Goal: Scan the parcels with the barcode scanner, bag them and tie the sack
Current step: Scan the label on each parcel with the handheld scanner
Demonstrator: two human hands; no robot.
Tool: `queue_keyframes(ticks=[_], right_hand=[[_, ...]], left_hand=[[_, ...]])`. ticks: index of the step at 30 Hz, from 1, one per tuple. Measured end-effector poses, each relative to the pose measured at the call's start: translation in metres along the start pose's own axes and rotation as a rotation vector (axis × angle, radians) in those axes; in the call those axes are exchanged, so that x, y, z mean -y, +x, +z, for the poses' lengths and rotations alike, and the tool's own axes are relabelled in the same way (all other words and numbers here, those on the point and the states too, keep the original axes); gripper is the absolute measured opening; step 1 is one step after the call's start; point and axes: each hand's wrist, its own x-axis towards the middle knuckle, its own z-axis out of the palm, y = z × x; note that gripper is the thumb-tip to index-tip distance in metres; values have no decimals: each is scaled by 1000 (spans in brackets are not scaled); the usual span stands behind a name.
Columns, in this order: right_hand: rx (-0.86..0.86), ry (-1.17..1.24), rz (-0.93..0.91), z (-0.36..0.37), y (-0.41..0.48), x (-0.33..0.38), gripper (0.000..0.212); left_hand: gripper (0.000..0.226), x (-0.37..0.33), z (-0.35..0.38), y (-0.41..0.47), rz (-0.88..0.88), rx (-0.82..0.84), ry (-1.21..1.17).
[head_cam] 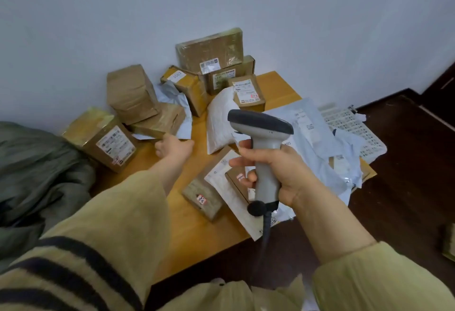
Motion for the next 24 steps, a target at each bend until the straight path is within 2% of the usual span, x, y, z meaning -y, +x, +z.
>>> queue_keyframes(ticks=[3, 7, 14, 18, 24], right_hand=[[8, -9, 13, 24, 24, -2, 25], [34, -60, 33, 54, 53, -2, 18], [26, -64, 43, 89, 88, -6, 21], [4, -68, 36, 96, 98, -6, 24], [-7, -80, 51, 106, 102, -8, 26]], left_hand=[[85, -1, -21, 36, -12, -157, 7], [108, -21, -52, 88, 25, -309, 11], [131, -46, -71, 148, -111, -241, 67], [128, -45, -72, 164, -148, -257, 38], [105, -39, -78, 165, -24, -328, 2]])
